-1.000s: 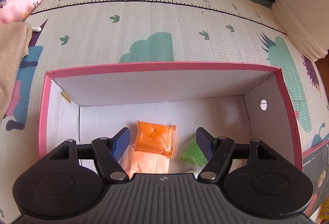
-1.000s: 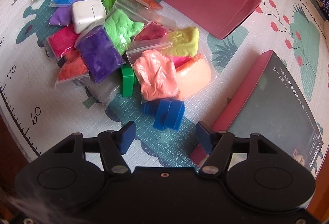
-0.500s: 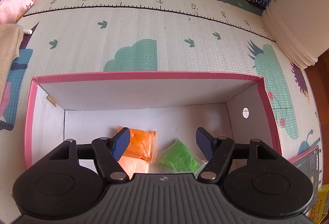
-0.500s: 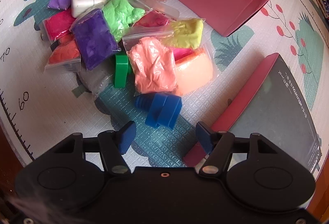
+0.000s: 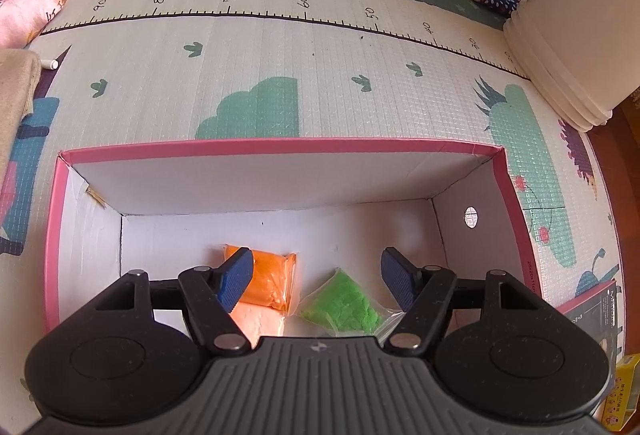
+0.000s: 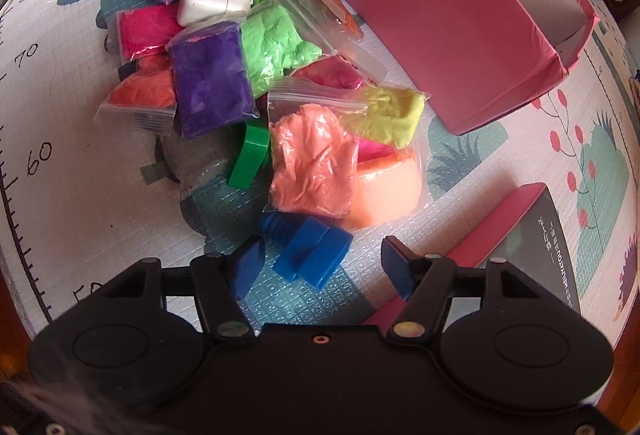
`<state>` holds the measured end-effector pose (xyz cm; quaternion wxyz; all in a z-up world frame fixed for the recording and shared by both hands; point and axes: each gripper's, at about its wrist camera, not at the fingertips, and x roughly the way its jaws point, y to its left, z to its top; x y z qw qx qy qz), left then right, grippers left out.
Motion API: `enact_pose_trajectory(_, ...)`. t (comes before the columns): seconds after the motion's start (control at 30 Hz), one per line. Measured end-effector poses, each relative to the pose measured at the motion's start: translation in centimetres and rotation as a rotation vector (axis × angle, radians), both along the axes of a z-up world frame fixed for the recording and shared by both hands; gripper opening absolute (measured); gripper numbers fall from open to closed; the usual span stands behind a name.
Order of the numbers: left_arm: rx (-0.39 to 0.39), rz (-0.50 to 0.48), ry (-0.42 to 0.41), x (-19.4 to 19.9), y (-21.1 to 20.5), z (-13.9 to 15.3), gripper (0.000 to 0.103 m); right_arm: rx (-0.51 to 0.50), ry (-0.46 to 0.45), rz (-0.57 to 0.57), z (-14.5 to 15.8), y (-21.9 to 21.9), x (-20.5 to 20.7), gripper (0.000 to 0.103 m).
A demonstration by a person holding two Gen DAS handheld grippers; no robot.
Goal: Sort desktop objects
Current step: 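Move the right tool onto the blue block and close on it, then lift the blue block with the right tool and carry it into the pink box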
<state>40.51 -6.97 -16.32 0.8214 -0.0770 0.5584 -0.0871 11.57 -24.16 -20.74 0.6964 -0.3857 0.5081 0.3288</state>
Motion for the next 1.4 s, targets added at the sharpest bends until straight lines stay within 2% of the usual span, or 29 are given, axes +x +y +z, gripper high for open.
enact_pose_trajectory(0.2, -0.007, -0.001, 0.008, -0.2, 0.1, -0.3, 0.07, 0.019, 0.028, 0.055, 0.2, -0.1, 0.3, 0.065)
enact_pose_trajectory(0.33, -0.006, -0.003, 0.012, -0.3, 0.1, -0.3, 0.07, 0.046, 0.065, 0.055, 0.7, -0.1, 0.3, 0.046)
enact_pose_trajectory(0.6, -0.01, -0.012, -0.005, -0.9, 0.1, 1.1, 0.07, 0.054, 0.112, -0.023, 1.5, -0.2, 0.3, 0.046)
enact_pose_trajectory(0.83, 0.006, -0.049, -0.023, -3.0, 0.0, 3.3, 0.07, 0.07, 0.137, -0.102, 3.1, -0.3, 0.2, 0.046)
enact_pose_trajectory(0.97, 0.049, -0.087, -0.034, -4.9, 0.2, 4.7, 0.07, 0.076, 0.124, -0.139, 4.7, -0.5, -0.1, 0.046)
enact_pose_trajectory(1.17, 0.102, -0.144, -0.043, -8.1, 0.3, 6.8, 0.07, 0.1, 0.078, -0.199, 3.9, -2.8, 2.8, 0.046)
enact_pose_trajectory(1.4, 0.173, -0.244, -0.063, -12.7, 0.1, 9.7, 0.07, 0.175, 0.001, -0.258, 7.4, -2.7, 4.5, 0.046)
